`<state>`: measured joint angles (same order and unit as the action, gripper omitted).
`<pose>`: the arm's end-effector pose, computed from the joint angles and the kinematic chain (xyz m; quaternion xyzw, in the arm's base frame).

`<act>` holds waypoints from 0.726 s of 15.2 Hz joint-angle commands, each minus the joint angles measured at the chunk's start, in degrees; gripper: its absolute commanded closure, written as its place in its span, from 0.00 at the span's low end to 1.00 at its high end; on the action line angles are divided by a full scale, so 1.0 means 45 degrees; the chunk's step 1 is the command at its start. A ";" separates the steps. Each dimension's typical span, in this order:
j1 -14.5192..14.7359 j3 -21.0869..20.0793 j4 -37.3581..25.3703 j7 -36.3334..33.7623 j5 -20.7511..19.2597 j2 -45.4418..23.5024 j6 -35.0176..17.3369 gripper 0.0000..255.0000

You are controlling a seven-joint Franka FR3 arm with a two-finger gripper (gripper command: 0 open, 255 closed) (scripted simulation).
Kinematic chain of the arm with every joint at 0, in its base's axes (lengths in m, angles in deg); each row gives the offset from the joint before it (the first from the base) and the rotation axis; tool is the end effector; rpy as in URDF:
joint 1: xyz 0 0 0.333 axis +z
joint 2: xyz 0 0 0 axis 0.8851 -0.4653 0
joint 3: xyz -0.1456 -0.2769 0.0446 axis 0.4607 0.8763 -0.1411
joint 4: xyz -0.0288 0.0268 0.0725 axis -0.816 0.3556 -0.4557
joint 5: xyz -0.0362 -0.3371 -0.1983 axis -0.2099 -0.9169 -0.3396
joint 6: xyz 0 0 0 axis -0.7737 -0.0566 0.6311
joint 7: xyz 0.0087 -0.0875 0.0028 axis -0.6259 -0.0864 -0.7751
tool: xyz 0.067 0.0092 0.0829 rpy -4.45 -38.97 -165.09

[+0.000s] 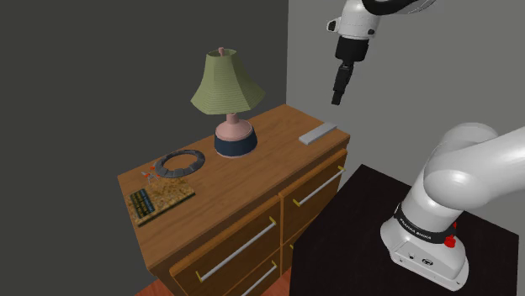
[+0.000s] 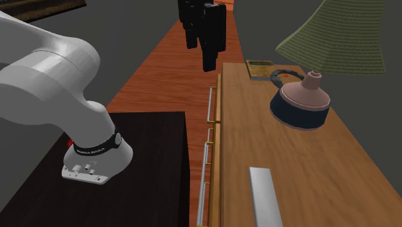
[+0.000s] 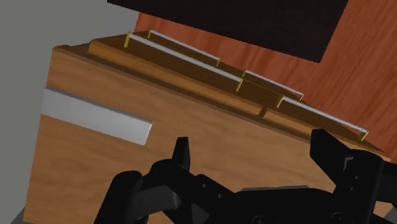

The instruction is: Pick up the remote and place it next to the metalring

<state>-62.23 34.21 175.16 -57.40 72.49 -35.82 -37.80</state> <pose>0.3112 -0.0409 0.5375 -0.9843 -0.1674 -0.0286 0.0489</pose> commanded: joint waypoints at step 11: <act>0.0729 0.3467 0.0716 0.7133 -0.2096 -0.3726 -0.4141 0.00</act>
<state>-59.40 48.49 178.73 -28.32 63.54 -50.62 -54.78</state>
